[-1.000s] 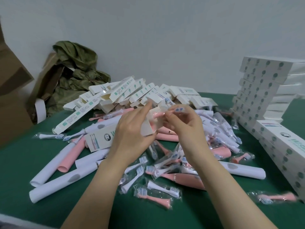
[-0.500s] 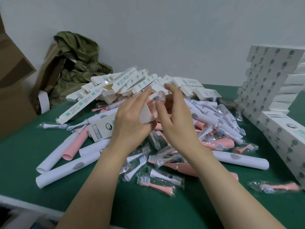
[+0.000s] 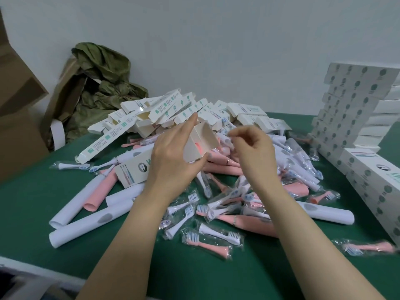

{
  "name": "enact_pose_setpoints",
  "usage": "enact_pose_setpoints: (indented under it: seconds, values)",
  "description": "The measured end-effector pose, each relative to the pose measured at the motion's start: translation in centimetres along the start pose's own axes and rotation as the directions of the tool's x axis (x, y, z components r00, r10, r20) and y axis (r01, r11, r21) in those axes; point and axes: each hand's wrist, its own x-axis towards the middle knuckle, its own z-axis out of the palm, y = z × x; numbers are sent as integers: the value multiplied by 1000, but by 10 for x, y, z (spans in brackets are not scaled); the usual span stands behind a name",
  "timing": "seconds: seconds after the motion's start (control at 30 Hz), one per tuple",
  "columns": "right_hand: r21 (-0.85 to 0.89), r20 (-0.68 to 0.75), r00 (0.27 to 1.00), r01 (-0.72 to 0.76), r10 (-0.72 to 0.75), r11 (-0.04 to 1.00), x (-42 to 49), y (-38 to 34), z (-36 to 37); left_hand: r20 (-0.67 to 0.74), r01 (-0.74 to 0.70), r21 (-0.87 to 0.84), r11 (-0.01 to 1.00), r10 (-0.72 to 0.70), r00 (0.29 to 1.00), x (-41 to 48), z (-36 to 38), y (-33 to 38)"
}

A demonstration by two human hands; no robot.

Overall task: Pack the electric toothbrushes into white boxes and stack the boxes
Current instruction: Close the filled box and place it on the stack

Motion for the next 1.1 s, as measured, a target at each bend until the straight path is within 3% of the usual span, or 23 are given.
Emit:
enact_pose_setpoints:
  seconds: [0.03, 0.1, 0.17, 0.27, 0.33, 0.4, 0.43, 0.47, 0.5, 0.53, 0.57, 0.6, 0.63, 0.7, 0.8, 0.87, 1.0, 1.1]
  values:
    - [-249, 34, 999, -31, 40, 968, 2, 8, -2, 1, -10, 5, 1000, 10, 1000, 0, 0, -1]
    - [-634, 261, 946, 17, 193, 773, -3, 25, 1, 11, -33, 19, 999, 32, 999, -2, 2, -2]
    - [-782, 399, 866, 149, 302, 605, -7, 38, 9, 24, -45, 29, 999, 45, 999, -2, 3, -2]
    - [-849, 346, 911, 203, 223, 487, -6, 36, 15, 45, -48, 24, 999, 46, 998, -2, 5, -2]
    - [-840, 243, 961, 141, 131, 524, -3, 31, 8, 61, -32, 24, 999, 31, 998, -2, 5, -2]
    - [-715, 76, 997, 37, 25, 698, -3, 20, -3, 76, -29, 23, 999, 28, 997, -2, 3, -3]
    - [-555, 4, 1000, -21, 28, 832, -3, 13, -10, 82, -32, 23, 999, 30, 996, -2, 3, -3]
    - [-287, 3, 996, -82, 87, 954, -2, 5, -16, 87, -37, 23, 999, 34, 996, -2, 2, -3]
    - [44, 115, 983, -149, 144, 988, -2, -6, -20, 92, -41, 25, 999, 39, 995, -3, 1, -2]
    - [320, 274, 952, -226, 139, 920, -3, -15, -24, 93, -43, 28, 999, 40, 995, -3, 1, -1]
    - [483, 399, 913, -292, 90, 826, -4, -20, -26, 92, -41, 29, 999, 38, 995, -4, 1, 0]
    - [541, 479, 877, -327, 36, 775, -6, -24, -25, 89, -35, 23, 999, 33, 995, -4, 1, 1]
    - [538, 518, 855, -330, 4, 776, -9, -26, -20, 83, -22, 11, 1000, 21, 996, -4, 1, 2]
    - [456, 465, 885, -273, 35, 847, -14, -23, -8, 61, 0, -14, 1000, 1, 998, -3, -1, 4]
    - [414, 204, 974, -176, 97, 893, -14, -19, 0, 37, -66, -8, 998, 66, 997, -2, 0, 4]
    - [296, 56, 996, -85, 72, 951, -11, -16, 0, 26, -93, -11, 996, 93, 995, -2, 2, 5]
    - [-38, 69, 997, 38, -36, 999, -12, -13, 6, 43, -123, -31, 992, 125, 991, -3, 5, 6]
    - [-242, 152, 975, 197, -164, 950, -16, -16, 11, 58, -100, -49, 994, 103, 993, -2, 5, 9]
